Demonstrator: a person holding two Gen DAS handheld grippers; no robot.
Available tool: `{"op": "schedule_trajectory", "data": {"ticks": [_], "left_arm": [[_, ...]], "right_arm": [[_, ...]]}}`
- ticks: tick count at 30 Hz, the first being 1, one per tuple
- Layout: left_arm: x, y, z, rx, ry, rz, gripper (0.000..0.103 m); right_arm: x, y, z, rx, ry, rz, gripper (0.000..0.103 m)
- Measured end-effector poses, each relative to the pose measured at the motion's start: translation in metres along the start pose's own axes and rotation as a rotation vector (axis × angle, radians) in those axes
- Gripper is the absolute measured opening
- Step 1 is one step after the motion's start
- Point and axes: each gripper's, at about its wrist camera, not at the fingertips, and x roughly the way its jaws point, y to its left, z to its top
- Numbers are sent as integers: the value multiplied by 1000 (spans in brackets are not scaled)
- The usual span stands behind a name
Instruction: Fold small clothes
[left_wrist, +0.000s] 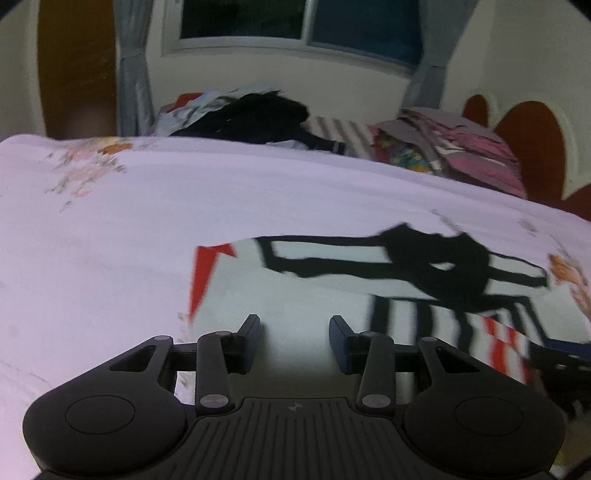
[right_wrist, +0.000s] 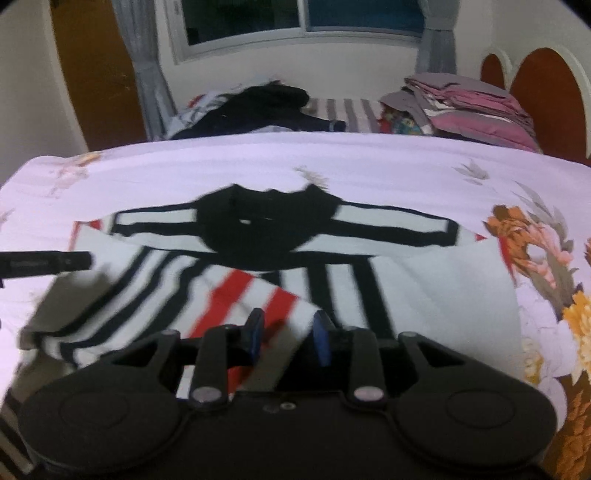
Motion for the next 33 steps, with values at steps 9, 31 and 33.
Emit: {"op": "schedule_trajectory", "data": {"ticks": [9,31,33], "left_arm": [[-31,-16,-59,53,67,-43,41],[-107,-62,-146,152,109,-60,41],[-116,-52,-153,140,108,-38,41]], "right_arm": [[-6,7,-33,-80,41,-33,29],[-67,28,-111,-223,116,62,33],[-73,14,-117,-226,112,34,34]]}}
